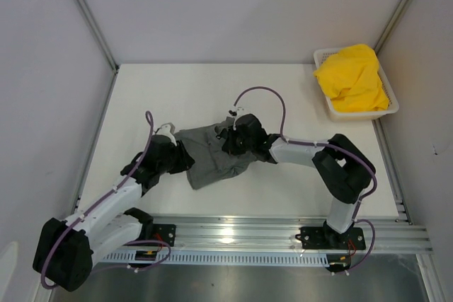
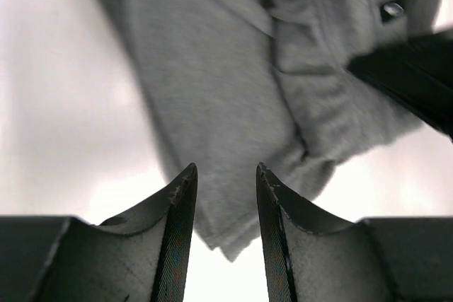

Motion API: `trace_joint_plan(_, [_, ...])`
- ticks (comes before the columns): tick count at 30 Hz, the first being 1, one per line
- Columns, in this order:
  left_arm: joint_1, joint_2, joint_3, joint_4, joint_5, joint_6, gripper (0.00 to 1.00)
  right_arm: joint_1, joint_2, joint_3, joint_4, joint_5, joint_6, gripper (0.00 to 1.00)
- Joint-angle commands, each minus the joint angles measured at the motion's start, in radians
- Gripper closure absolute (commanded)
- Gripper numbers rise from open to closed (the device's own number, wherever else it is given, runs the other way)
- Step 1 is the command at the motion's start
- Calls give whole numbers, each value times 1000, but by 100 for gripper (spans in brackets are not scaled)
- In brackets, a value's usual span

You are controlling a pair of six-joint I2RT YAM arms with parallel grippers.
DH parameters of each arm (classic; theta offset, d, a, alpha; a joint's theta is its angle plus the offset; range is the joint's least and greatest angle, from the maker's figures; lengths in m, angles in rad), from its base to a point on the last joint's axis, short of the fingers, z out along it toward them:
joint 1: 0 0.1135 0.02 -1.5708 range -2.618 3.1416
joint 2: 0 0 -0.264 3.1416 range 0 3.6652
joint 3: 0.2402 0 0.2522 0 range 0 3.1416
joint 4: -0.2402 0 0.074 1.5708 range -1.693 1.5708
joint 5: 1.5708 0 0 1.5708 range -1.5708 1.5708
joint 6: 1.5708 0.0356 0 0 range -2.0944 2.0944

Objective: Fold and stack the shorts
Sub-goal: Fold the shorts

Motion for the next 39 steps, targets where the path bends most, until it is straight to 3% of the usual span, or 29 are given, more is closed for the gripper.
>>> trace_joint_plan(1, [50,6,63,-27,-25,33,58,7,-78,-22,-73,130,-13,100])
trace_joint_plan(11, [106,-80,66,-30,-69,-12,57,159,15,190,-190,207,-86,99])
trace_joint_plan(16, [129,-77,108,-62,-91,-3,55,216,73,258,-190,226,-106,74])
trace_joint_plan(17, [136,-75,111,-65,-89,-1,54,222,70,247,-171,198,-106,70])
trace_joint_plan(21, [159,-64,114,-54,-71,0,53,222,15,172,-17,-13,-102,33])
trace_joint_plan(24, [175,-49,103,-41,-56,-3,53,207,-25,95,138,-132,-88,18])
trace_joint_plan(26, [185,-57,91,-28,-48,-7,53,187,-58,54,210,-201,-42,17])
trace_joint_plan(28, [189,-69,88,-22,-45,-10,53,147,-83,-6,301,-272,-1,22])
trace_joint_plan(31, [189,-72,105,-13,-37,-6,52,98,-94,-58,356,-304,59,37])
trace_joint_plan(36, [189,-25,135,25,18,-6,53,55,-88,-114,465,-350,139,43])
trace_joint_plan(39, [189,15,137,87,56,-21,53,47,-57,-94,447,-329,153,45])
